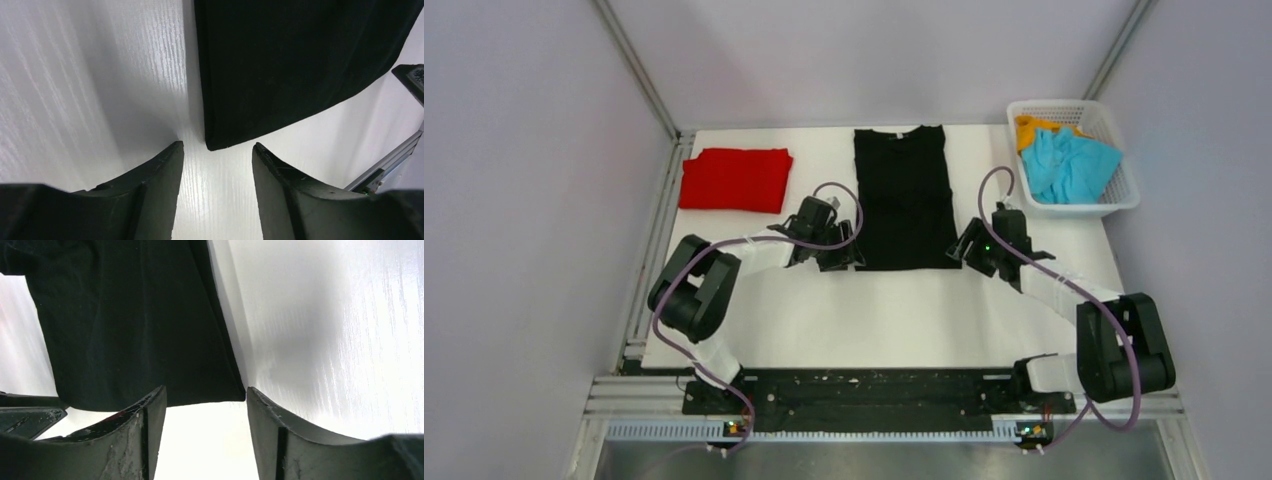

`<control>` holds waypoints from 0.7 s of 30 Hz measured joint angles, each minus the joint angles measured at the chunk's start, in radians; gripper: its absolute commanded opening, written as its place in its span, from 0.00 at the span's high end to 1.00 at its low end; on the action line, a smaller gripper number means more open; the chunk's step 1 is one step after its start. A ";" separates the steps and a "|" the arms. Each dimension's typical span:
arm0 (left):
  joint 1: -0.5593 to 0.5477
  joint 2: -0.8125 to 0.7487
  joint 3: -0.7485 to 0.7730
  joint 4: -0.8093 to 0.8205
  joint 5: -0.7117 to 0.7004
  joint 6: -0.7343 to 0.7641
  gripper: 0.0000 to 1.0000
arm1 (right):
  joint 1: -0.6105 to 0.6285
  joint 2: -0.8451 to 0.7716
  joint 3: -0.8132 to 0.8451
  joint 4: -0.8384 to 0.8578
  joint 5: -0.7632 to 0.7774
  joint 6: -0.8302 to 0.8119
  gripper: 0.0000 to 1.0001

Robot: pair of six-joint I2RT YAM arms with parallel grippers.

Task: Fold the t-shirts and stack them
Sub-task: Grab one side of the 2/3 rectangular tshirt with both arms

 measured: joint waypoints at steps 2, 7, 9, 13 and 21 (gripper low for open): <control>-0.007 0.014 0.004 0.010 -0.006 -0.008 0.51 | 0.000 0.002 -0.008 0.002 -0.002 0.000 0.51; -0.023 0.049 0.032 0.016 -0.025 -0.016 0.64 | 0.000 0.043 -0.019 0.019 -0.024 -0.001 0.58; -0.026 0.055 0.034 0.019 -0.030 -0.016 0.75 | 0.000 0.056 -0.019 0.019 -0.028 -0.002 0.61; -0.034 0.065 0.034 0.018 -0.053 -0.018 1.00 | 0.000 0.061 -0.033 0.033 -0.041 -0.005 0.75; -0.055 0.065 0.030 0.038 -0.076 -0.018 1.00 | 0.000 0.088 -0.058 0.098 -0.051 -0.012 1.00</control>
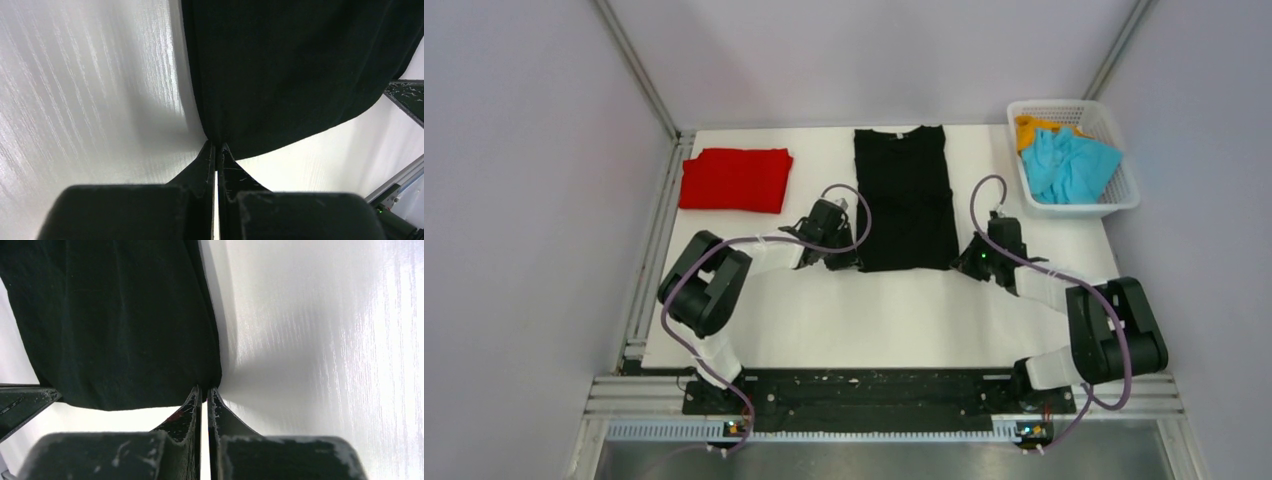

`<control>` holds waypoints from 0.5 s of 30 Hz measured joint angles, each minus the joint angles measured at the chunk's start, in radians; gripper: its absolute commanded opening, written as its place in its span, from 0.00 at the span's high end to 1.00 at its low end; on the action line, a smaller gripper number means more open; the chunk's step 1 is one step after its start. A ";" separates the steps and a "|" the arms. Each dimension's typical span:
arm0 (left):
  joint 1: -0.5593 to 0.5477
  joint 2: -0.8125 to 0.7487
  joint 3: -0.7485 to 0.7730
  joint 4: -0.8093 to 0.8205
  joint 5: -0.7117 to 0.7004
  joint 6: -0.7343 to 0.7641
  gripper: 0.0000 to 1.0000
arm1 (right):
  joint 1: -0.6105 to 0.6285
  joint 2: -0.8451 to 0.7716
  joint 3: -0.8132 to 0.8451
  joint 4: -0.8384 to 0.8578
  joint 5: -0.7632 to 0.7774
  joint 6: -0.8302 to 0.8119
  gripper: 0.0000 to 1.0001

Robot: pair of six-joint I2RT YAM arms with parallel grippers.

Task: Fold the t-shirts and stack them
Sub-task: Grab one side of the 2/3 rectangular tshirt with both arms, then fold the long partially folded tshirt into a neat square

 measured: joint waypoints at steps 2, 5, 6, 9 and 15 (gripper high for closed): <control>-0.006 -0.005 -0.008 0.012 -0.011 0.001 1.00 | 0.000 -0.002 -0.009 0.017 0.000 -0.001 1.00; -0.022 -0.027 -0.040 0.037 -0.037 0.001 1.00 | 0.003 -0.039 -0.050 0.047 0.007 -0.005 1.00; -0.029 -0.042 -0.060 0.048 -0.047 0.001 1.00 | 0.010 -0.072 -0.075 0.043 0.015 -0.005 1.00; -0.059 -0.098 -0.135 0.075 -0.070 -0.006 1.00 | 0.041 -0.187 -0.123 -0.033 0.063 -0.003 1.00; -0.153 -0.234 -0.290 0.109 -0.122 -0.053 1.00 | 0.153 -0.500 -0.204 -0.255 0.124 0.045 1.00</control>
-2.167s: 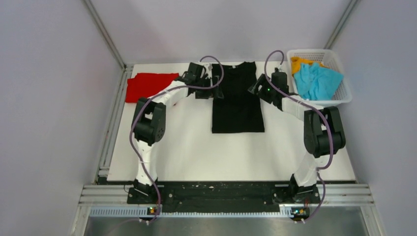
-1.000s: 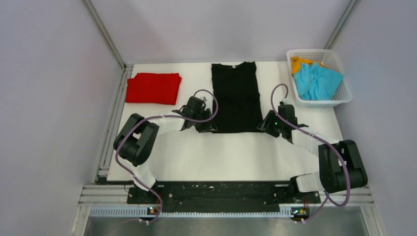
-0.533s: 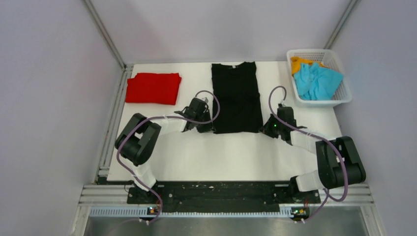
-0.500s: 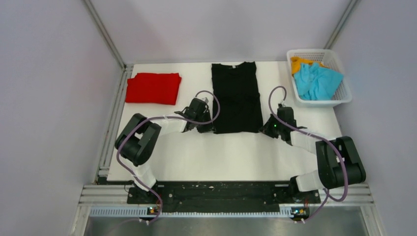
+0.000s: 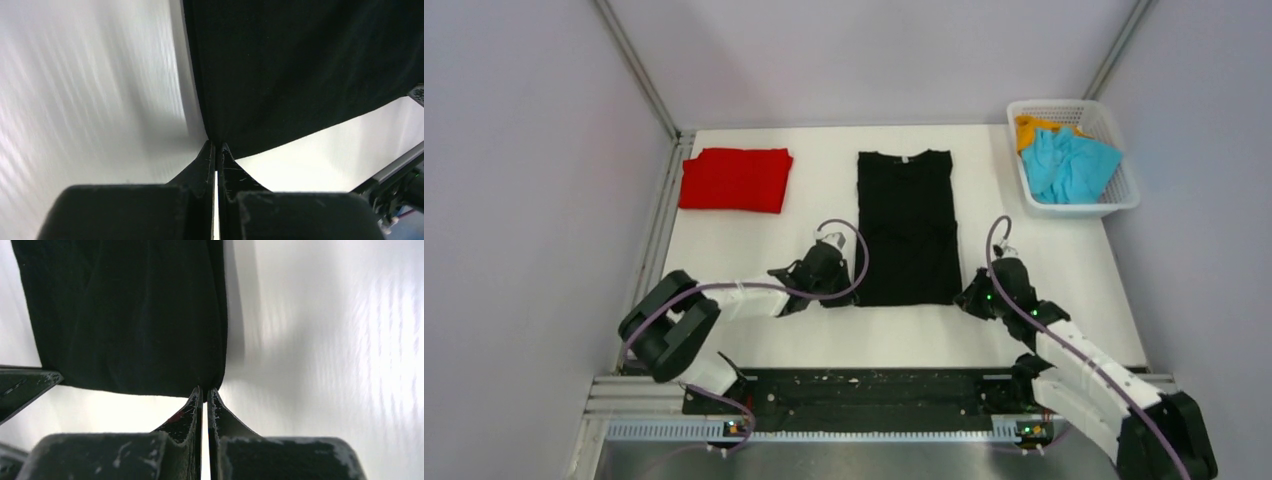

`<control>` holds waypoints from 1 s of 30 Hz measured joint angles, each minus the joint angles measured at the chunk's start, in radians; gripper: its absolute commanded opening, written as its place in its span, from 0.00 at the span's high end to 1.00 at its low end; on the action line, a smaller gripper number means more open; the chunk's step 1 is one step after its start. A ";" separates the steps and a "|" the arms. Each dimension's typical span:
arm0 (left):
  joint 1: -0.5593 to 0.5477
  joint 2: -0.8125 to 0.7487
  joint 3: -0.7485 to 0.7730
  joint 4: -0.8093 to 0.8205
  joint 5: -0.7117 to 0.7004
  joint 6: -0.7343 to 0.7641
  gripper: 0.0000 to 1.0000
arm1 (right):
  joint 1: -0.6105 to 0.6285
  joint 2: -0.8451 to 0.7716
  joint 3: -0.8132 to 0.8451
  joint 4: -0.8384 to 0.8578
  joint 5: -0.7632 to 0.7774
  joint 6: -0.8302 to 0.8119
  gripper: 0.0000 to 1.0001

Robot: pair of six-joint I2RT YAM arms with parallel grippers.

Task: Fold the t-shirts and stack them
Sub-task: Fold the long partially folded tshirt into a neat square

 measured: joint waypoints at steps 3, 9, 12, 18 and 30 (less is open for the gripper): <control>-0.063 -0.108 -0.100 -0.006 -0.035 -0.045 1.00 | 0.076 -0.167 -0.046 -0.119 0.006 0.055 1.00; -0.114 -0.259 -0.167 -0.081 -0.034 -0.111 1.00 | 0.114 -0.407 -0.074 -0.311 -0.024 0.128 1.00; -0.114 -0.325 -0.163 -0.111 -0.037 -0.126 1.00 | 0.115 -0.460 -0.034 -0.365 -0.038 0.130 1.00; -0.113 -0.412 -0.076 -0.203 -0.124 -0.094 1.00 | 0.118 -0.393 0.130 -0.363 -0.023 0.090 1.00; 0.083 -0.259 0.333 -0.296 -0.212 0.064 1.00 | 0.101 -0.045 0.472 -0.232 0.176 -0.038 1.00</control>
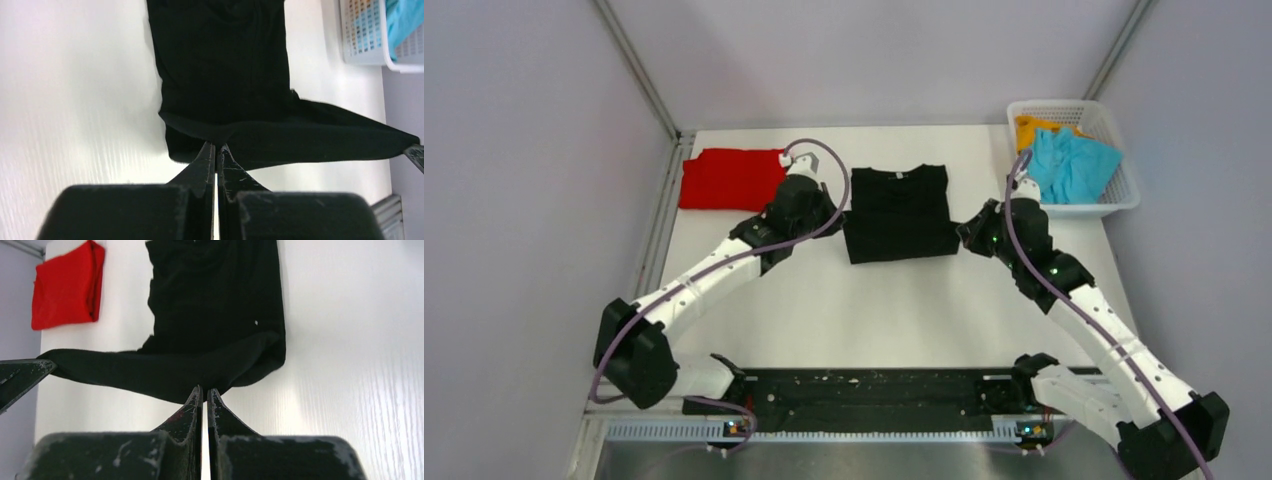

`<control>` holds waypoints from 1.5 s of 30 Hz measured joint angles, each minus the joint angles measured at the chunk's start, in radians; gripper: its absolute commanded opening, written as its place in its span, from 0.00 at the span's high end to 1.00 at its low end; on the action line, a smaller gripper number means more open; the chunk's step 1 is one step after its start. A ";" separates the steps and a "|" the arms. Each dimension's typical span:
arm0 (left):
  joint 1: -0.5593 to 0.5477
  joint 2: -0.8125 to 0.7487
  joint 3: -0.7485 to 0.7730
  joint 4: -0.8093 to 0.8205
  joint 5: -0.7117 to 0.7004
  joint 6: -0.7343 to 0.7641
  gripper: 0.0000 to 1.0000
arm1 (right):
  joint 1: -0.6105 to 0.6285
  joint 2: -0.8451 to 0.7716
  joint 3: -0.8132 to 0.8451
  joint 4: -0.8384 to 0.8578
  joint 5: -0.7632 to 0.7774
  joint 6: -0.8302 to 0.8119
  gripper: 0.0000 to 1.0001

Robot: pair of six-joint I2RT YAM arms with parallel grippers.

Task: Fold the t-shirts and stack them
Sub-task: Fold the long partially folded tshirt into a neat square

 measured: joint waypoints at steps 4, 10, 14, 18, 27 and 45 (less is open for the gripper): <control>0.080 0.113 0.122 -0.009 0.051 0.044 1.00 | -0.055 0.106 0.072 0.066 -0.002 -0.033 1.00; 0.127 0.290 0.334 -0.021 0.104 0.108 1.00 | -0.148 0.278 0.167 0.164 -0.033 -0.076 1.00; 0.170 0.416 0.463 -0.032 0.142 0.130 1.00 | -0.182 0.374 0.233 0.209 -0.055 -0.101 1.00; 0.209 0.516 0.549 -0.050 0.178 0.138 1.00 | -0.210 0.470 0.291 0.261 -0.086 -0.113 1.00; 0.275 0.765 0.801 -0.084 0.248 0.151 1.00 | -0.253 0.691 0.381 0.375 -0.128 -0.119 1.00; 0.346 1.197 1.124 -0.055 0.250 0.121 0.10 | -0.347 1.344 0.773 0.513 -0.308 -0.107 0.53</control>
